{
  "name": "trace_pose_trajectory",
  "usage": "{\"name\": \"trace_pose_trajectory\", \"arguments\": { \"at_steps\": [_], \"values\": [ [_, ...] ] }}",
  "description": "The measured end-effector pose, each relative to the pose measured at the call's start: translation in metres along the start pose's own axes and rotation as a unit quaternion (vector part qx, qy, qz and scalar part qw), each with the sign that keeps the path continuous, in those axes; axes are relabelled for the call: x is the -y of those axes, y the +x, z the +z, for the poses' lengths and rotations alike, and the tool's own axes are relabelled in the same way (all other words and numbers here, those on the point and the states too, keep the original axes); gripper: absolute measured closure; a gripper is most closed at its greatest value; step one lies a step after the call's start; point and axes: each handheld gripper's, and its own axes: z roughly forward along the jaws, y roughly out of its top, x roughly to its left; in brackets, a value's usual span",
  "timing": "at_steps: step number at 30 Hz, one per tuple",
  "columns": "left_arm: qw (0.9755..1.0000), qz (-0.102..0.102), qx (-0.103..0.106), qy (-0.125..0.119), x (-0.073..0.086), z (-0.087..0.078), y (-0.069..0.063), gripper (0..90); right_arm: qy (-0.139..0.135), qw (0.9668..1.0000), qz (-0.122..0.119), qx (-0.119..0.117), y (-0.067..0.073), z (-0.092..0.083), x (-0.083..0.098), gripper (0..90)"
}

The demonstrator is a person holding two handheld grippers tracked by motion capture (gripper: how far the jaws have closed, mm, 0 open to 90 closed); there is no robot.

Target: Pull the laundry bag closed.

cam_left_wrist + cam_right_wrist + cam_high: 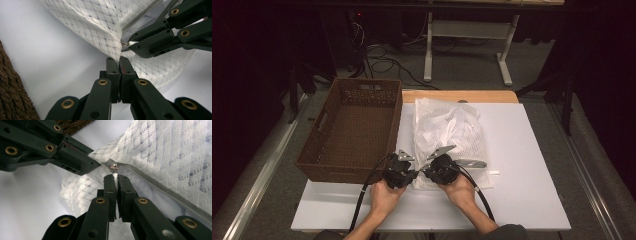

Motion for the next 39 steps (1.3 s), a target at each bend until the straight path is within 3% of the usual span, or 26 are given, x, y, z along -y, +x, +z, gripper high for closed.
{"name": "trace_pose_trajectory", "arguments": {
  "at_steps": [8, 11, 13, 16, 25, 32, 39],
  "values": [
    [0.9999, 0.004, 0.006, 0.010, -0.0004, -0.0001, 0.0007, 86.7, 0.003, 0.9999, -0.016, 0.006, 0.0031, -0.0009, 0.0011, 87.8],
    [1.0000, -0.002, 0.008, -0.006, -0.0026, -0.0015, 0.0005, 77.1, 0.011, 0.9996, -0.026, 0.009, 0.0039, -0.0023, 0.0019, 87.7],
    [1.0000, 0.001, 0.005, -0.004, -0.0033, 0.0006, -0.0001, 76.0, 0.012, 0.9997, -0.022, 0.007, 0.0041, -0.0030, 0.0024, 87.7],
    [1.0000, 0.004, 0.008, 0.004, -0.0042, 0.0045, -0.0001, 77.9, 0.008, 0.9996, -0.028, 0.001, 0.0043, -0.0024, 0.0014, 87.7],
    [0.9998, 0.013, 0.005, 0.010, -0.0043, 0.0065, 0.0000, 89.1, 0.015, 0.9998, -0.011, 0.003, 0.0007, -0.0016, 0.0006, 86.5],
    [0.9999, 0.014, 0.006, 0.009, -0.0040, 0.0061, -0.0003, 89.6, 0.011, 0.9999, -0.008, -0.004, -0.0015, 0.0009, -0.0001, 83.5],
    [0.9999, 0.015, -0.001, 0.007, -0.0036, 0.0056, -0.0012, 89.9, 0.011, 0.9999, -0.012, 0.000, -0.0011, 0.0012, -0.0003, 87.4]
  ]
}}
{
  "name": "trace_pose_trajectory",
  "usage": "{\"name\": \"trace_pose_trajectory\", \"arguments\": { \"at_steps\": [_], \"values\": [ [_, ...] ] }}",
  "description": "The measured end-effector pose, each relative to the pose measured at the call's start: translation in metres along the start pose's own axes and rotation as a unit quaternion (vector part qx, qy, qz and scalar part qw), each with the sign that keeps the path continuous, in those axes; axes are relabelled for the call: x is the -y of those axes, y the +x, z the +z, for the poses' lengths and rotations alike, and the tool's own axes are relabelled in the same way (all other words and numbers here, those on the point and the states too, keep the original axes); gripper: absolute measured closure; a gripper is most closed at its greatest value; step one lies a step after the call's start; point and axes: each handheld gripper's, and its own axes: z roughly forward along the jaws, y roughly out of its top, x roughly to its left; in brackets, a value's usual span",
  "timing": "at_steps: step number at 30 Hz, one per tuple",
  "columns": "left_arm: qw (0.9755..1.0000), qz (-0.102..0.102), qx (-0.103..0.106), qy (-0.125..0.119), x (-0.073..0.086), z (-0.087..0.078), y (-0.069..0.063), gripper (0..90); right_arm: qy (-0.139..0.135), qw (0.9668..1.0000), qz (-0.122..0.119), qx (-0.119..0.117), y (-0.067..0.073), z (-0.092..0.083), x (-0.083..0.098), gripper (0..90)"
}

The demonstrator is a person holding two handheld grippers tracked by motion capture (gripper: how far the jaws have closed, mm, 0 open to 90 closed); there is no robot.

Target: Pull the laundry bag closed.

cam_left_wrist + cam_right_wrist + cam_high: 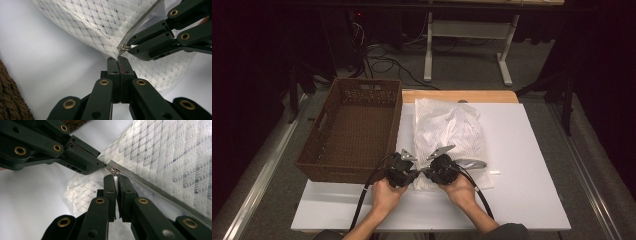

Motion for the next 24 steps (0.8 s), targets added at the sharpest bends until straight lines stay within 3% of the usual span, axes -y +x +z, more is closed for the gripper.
{"name": "trace_pose_trajectory", "arguments": {
  "at_steps": [8, 24],
  "values": [
    [0.9998, 0.011, -0.018, -0.003, 0.000, -0.006, -0.001, 90.0, 0.009, 0.9998, 0.006, 0.017, -0.004, 0.000, 0.003, 87.7],
    [0.9992, 0.020, -0.034, 0.010, 0.002, -0.002, -0.003, 90.0, 0.016, 0.9987, 0.022, 0.044, -0.019, -0.024, 0.021, 87.6]
  ]
}}
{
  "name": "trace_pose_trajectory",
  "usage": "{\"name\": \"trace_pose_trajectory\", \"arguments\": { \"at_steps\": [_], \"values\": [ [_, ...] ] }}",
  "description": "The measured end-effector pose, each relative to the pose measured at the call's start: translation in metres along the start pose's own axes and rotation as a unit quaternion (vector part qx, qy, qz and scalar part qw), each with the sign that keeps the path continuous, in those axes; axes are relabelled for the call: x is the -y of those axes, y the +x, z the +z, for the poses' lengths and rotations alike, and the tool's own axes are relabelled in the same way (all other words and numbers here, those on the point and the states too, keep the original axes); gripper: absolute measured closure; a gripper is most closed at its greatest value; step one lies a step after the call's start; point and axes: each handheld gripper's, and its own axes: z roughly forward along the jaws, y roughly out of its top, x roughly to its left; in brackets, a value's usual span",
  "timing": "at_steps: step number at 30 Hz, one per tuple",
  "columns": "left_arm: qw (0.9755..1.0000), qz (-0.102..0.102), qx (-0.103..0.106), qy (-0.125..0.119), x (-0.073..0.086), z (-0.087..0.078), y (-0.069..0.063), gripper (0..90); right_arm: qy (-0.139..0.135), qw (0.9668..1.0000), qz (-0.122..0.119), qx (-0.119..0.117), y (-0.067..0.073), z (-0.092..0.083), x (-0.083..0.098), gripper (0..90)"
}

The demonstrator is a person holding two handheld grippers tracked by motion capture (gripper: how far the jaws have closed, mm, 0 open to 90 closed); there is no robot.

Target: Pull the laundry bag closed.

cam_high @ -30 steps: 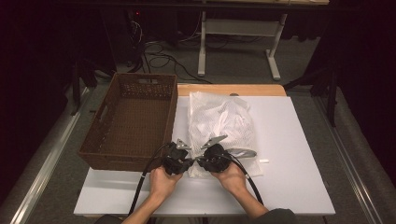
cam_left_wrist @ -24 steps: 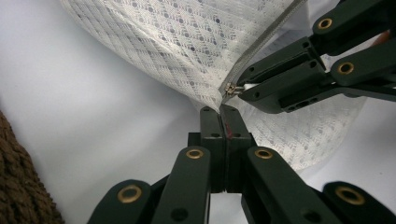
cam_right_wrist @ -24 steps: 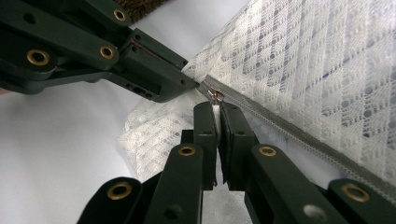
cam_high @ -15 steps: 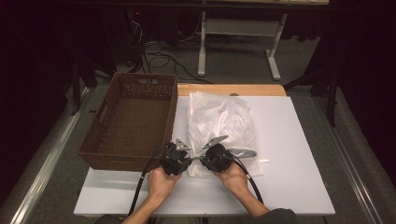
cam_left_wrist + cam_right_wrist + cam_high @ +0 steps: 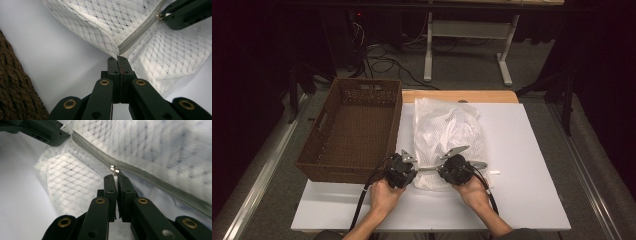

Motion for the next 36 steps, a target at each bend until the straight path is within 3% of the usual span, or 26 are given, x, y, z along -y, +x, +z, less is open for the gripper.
{"name": "trace_pose_trajectory", "arguments": {
  "at_steps": [18, 36],
  "values": [
    [0.9997, 0.011, -0.006, 0.019, 0.001, 0.005, 0.000, 90.0, -0.003, 0.9997, 0.020, 0.015, -0.016, -0.024, 0.017, 87.6],
    [0.9992, 0.013, -0.008, 0.038, 0.003, 0.013, 0.000, 90.0, -0.006, 0.9989, 0.039, 0.027, -0.029, -0.035, 0.031, 87.5]
  ]
}}
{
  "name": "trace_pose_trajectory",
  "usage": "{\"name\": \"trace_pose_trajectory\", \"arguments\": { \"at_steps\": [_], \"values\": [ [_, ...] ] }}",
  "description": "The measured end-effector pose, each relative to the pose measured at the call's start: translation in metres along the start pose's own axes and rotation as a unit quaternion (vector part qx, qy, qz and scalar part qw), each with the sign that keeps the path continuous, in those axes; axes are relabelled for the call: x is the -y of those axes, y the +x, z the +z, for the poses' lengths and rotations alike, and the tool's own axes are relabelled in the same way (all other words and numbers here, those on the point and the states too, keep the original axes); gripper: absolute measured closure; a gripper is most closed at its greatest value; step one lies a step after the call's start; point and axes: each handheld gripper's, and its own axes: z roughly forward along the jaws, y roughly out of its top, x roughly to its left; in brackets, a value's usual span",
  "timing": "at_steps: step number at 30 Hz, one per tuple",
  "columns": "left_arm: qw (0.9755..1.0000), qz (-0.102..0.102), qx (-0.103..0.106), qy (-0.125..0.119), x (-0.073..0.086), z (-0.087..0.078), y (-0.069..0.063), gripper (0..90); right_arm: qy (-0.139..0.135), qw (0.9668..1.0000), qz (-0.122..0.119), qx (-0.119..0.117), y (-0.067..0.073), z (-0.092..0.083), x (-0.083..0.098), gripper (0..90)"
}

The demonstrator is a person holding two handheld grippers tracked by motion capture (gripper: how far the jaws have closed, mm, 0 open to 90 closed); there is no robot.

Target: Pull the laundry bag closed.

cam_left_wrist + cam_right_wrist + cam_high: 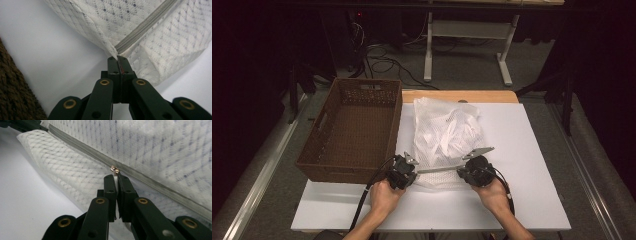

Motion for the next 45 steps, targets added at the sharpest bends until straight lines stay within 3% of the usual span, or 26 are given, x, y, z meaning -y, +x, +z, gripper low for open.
{"name": "trace_pose_trajectory", "arguments": {
  "at_steps": [17, 45],
  "values": [
    [1.0000, -0.004, 0.003, 0.002, 0.000, 0.001, 0.001, 90.0, -0.005, 0.9998, 0.017, 0.011, -0.015, -0.012, 0.013, 87.5],
    [1.0000, -0.003, 0.006, 0.003, 0.000, 0.001, 0.001, 90.0, -0.004, 0.9995, 0.022, 0.023, -0.024, -0.020, 0.020, 87.5]
  ]
}}
